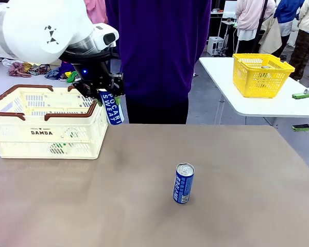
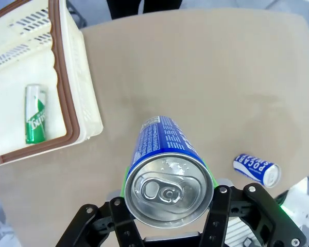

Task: Place the drinks into the Shopping basket.
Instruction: Pick up one drink and place it into the Shopping basket.

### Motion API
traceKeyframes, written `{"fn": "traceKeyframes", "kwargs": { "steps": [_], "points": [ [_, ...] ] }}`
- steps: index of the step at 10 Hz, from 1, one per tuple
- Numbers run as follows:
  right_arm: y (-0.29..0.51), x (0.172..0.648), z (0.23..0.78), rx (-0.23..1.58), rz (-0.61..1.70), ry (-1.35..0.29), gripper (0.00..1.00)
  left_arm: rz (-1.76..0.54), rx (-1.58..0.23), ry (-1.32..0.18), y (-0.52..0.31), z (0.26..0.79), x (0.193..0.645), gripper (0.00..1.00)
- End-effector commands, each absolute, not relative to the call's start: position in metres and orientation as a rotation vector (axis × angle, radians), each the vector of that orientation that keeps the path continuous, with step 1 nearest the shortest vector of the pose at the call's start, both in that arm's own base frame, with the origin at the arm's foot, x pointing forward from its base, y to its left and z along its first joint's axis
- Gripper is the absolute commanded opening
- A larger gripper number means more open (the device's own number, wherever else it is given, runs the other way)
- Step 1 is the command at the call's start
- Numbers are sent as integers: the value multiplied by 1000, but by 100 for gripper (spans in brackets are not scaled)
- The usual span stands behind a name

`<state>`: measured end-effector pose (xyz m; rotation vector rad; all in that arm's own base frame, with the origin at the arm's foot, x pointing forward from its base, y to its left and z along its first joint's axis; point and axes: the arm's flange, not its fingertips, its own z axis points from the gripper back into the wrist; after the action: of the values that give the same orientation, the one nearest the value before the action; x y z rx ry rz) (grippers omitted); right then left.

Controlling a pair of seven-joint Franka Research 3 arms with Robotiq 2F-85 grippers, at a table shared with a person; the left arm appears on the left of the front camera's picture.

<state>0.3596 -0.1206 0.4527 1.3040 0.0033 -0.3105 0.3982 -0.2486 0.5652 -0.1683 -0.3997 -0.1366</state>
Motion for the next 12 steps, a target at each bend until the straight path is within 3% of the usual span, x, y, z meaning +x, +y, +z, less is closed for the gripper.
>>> {"fn": "traceKeyframes", "kwargs": {
  "steps": [1, 2, 8, 12],
  "points": [
    [-122, 362, 456, 1319, -297, -5, 100, -132, -157, -431, -248, 570, 400, 0],
    [-122, 362, 456, 1319, -297, -5, 100, -137, -168, -400, -249, 565, 398, 0],
    [-122, 362, 456, 1319, -297, -5, 100, 45, -174, -444, -166, 637, 541, 0],
    [-122, 362, 456, 1319, -297, -5, 100, 104, -149, -361, -94, 618, 585, 0]
  ]
}}
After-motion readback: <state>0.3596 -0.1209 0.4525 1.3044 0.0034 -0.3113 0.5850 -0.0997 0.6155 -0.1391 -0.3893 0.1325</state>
